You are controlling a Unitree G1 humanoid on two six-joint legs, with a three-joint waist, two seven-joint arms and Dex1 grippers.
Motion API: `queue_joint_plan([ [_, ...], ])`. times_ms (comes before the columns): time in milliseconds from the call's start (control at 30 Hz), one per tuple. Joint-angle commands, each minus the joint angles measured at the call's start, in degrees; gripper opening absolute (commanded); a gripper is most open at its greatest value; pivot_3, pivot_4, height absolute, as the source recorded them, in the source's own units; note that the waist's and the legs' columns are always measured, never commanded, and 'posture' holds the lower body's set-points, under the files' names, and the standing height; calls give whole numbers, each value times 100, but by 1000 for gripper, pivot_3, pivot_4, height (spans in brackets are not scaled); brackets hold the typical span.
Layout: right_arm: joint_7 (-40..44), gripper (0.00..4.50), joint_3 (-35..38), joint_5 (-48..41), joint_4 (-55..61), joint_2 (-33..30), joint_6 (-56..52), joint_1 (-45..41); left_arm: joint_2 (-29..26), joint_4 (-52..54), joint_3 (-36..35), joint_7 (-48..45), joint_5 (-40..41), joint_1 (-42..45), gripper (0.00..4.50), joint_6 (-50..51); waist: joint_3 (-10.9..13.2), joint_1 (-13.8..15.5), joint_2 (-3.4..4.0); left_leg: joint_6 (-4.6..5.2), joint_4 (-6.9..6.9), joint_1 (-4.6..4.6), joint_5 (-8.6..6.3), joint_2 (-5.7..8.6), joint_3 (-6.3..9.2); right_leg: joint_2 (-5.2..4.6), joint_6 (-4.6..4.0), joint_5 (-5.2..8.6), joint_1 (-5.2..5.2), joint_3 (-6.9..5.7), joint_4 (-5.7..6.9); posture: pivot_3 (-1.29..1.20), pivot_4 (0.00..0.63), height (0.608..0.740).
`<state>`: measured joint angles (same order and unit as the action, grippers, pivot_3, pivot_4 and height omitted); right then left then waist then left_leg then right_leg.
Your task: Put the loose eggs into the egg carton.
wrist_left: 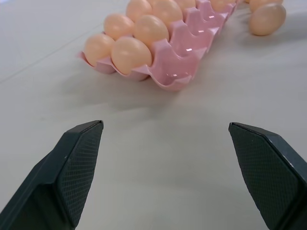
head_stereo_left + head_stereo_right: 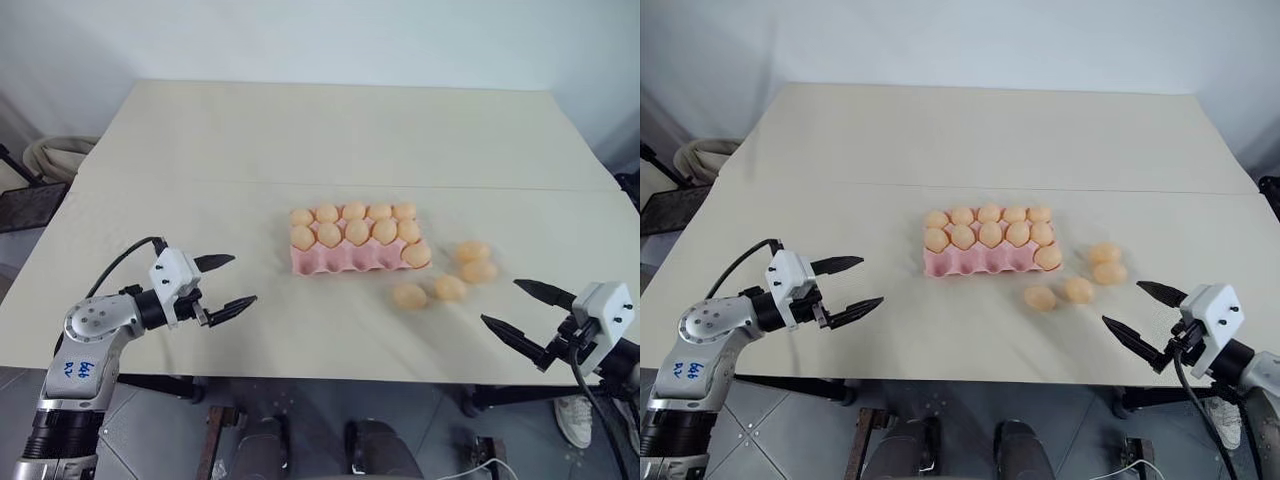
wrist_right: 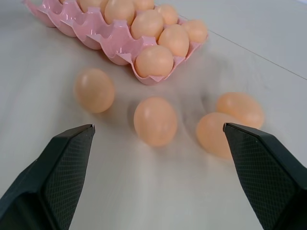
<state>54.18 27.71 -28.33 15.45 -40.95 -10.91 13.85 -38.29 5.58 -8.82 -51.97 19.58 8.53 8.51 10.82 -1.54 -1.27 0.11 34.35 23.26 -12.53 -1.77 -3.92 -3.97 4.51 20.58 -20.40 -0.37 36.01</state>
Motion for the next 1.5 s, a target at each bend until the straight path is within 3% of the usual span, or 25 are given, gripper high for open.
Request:
queue_joint_plan([
  [33,-130,4500,118,-43,143,72,125,-10,30,126,71,-28,69,52,4463,32,0,0,0,0,0,0,0,0,0,0,0,0,0,0,0,0,150,740],
  [400,-79,4500,1178,-156,-268,49,242,738,241,-4,676,-334,8,638,4463,54,0,28,0,13,0,0,8,3,-1,0,2,-1,2,-1,-1,0,150,740],
  [600,67,4500,1244,-72,-490,16,366,906,349,-181,926,-420,-91,892,4463,-40,-2,-22,4,21,0,-5,13,2,-12,2,3,-1,3,8,5,0,150,740],
  [733,39,4500,775,-84,-203,-158,18,562,338,-216,871,-395,-84,863,4463,-73,-3,-26,5,24,2,-8,15,2,-15,3,4,-2,2,13,9,0,150,740],
  [833,-278,4500,154,54,-17,-506,-854,98,316,-194,798,-353,-69,776,4463,-88,-3,-21,4,26,5,-10,18,2,-19,3,7,-4,-2,20,16,0,150,740],
  [1033,-582,4500,-934,143,-206,-678,-1814,-1286,275,-102,648,-271,-33,592,4463,-100,-2,19,5,25,9,-1,19,1,-15,1,4,-3,-15,17,23,0,150,740],
  [1200,-518,4500,-1742,471,-780,-643,-1952,-2341,288,79,530,-136,-36,428,4463,-73,-2,-4,5,29,9,7,17,7,-18,-5,8,-4,-18,18,11,0,150,740],
  [1433,-281,4500,-2199,741,-1239,-622,-1809,-2698,287,273,453,25,-5,275,4463,-40,-2,-2,5,34,0,11,18,7,-17,-5,8,-4,-21,13,5,0,150,740],
  [1500,-238,3922,-2256,781,-1306,-612,-1774,-2711,285,321,427,61,-2,236,4500,-25,-3,-3,5,34,0,11,18,6,-18,-5,8,-5,-21,13,6,0,150,740],
])
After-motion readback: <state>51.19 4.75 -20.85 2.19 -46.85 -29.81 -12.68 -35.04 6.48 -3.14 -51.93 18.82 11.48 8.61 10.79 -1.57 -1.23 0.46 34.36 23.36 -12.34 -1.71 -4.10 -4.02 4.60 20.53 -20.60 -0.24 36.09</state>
